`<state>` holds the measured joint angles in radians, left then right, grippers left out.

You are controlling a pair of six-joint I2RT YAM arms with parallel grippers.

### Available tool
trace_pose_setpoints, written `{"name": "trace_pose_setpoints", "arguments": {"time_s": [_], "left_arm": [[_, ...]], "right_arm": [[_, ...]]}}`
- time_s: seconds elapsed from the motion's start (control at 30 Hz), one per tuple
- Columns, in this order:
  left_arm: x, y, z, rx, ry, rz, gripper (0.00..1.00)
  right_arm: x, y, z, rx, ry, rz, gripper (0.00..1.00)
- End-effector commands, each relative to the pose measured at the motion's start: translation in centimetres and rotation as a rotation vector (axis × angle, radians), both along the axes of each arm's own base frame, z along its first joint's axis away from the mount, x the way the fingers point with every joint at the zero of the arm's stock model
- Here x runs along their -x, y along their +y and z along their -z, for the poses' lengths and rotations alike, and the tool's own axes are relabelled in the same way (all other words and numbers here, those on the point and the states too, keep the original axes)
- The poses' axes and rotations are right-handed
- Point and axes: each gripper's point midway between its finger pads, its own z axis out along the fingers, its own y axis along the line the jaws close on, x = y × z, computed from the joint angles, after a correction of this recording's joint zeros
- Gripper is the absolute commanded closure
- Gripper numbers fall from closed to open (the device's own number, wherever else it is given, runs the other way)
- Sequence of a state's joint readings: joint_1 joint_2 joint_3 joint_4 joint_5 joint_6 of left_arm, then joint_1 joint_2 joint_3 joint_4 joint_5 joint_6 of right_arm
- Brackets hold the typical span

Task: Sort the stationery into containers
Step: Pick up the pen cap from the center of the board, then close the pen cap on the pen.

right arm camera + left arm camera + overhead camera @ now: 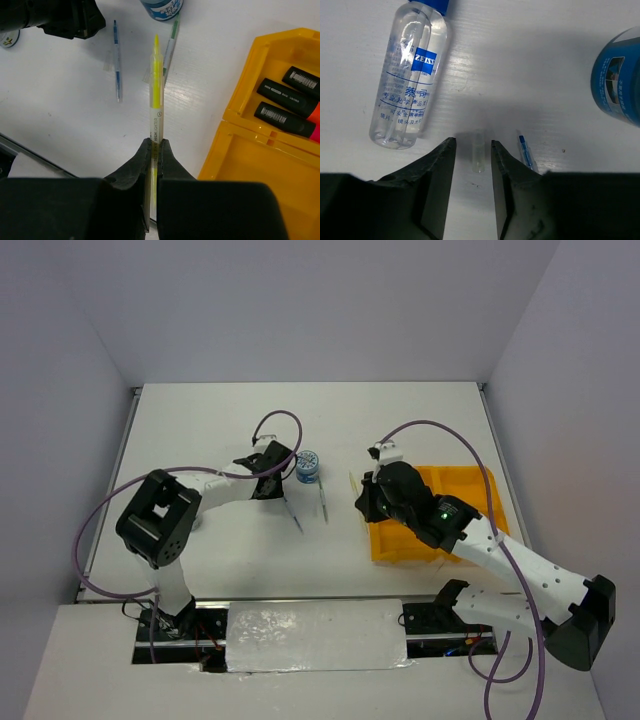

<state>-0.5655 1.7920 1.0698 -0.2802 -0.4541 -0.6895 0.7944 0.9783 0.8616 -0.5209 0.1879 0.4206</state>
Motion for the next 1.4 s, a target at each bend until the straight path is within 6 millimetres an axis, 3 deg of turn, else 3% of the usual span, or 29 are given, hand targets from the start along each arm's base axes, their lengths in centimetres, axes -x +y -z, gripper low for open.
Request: {"name": "trace_pose_setpoints", "arguments": {"time_s": [0.0, 0.07, 0.17, 0.27, 0.43, 0.57, 0.6, 0.63, 0.7, 0.73, 0.77, 0.8, 0.83, 0.87, 0.9, 0.97, 1.0, 1.03, 1.17, 1.37], "left_arm": [[-0.6, -0.4, 0.4, 0.036, -0.014, -0.021, 0.55], [-0.6, -0.4, 0.9, 0.034, -0.007, -0.023, 0.59], [-0.1, -0.2, 1.4, 0.033, 0.011, -0.026, 0.74], [0.6, 0.1, 1.6, 0.04, 0.02, -0.035, 0.77], [2.6, 0.7, 1.7, 0.082, 0.026, -0.046, 1.0], [2.6, 0.0, -2.9, 0.181, -0.082, -0.024, 1.0], [2.4, -0.2, -4.2, 0.208, -0.119, -0.006, 1.0], [2.4, -1.0, -7.4, 0.277, -0.189, 0.028, 1.0], [2.8, -1.2, -10.4, 0.333, -0.266, 0.058, 1.0], [2.8, -1.7, -14.6, 0.419, -0.389, 0.09, 1.0], [3.4, -2.2, -16.3, 0.475, -0.429, 0.123, 1.0], [4.2, -2.3, -16.9, 0.51, -0.459, 0.149, 1.0], [5.1, -2.2, -20.5, 0.586, -0.567, 0.18, 1.0], [5.7, -2.9, -22.8, 0.665, -0.64, 0.232, 1.0], [6.5, -3.0, -24.3, 0.711, -0.687, 0.262, 1.0], [9.1, -3.1, -28.0, 0.831, -0.825, 0.356, 1.0], [10.0, -3.1, -28.1, 0.87, -0.845, 0.377, 1.0], [11.3, -2.7, -29.9, 0.916, -0.908, 0.399, 1.0], [14.0, -2.6, -32.4, 1.024, -0.981, 0.477, 1.0], [15.9, -2.0, -33.4, 1.071, -1.022, 0.512, 1.0]], "right_arm": [[0.3, 0.5, -0.9, -0.016, -0.023, -0.034, 1.0], [0.4, 0.5, -1.1, -0.021, -0.027, -0.035, 1.0], [0.6, 0.5, -1.3, -0.024, -0.028, -0.039, 1.0], [0.9, 0.6, -1.7, -0.033, -0.032, -0.05, 1.0], [1.4, 1.2, -2.8, -0.077, -0.046, -0.088, 1.0], [2.3, 3.2, -3.3, -0.155, -0.062, -0.195, 1.0], [2.9, 4.6, -3.5, -0.222, -0.073, -0.262, 1.0], [3.3, 5.5, -3.8, -0.265, -0.081, -0.297, 1.0], [4.4, 8.0, -4.5, -0.382, -0.101, -0.388, 1.0], [4.6, 9.0, -4.4, -0.413, -0.093, -0.405, 1.0], [5.0, 9.8, -4.3, -0.43, -0.095, -0.426, 1.0], [5.6, 11.2, -5.3, -0.482, -0.146, -0.458, 1.0], [6.0, 12.0, -5.7, -0.505, -0.16, -0.474, 1.0], [6.3, 12.9, -5.7, -0.52, -0.161, -0.487, 1.0], [6.6, 13.8, -7.1, -0.576, -0.207, -0.503, 1.0], [7.5, 15.1, -7.7, -0.613, -0.223, -0.519, 1.0], [7.7, 15.7, -9.0, -0.644, -0.255, -0.524, 1.0], [8.0, 16.2, -9.4, -0.653, -0.268, -0.514, 1.0], [7.6, 17.7, -10.4, -0.663, -0.285, -0.467, 1.0], [7.7, 18.6, -10.4, -0.653, -0.272, -0.441, 1.0]]}}
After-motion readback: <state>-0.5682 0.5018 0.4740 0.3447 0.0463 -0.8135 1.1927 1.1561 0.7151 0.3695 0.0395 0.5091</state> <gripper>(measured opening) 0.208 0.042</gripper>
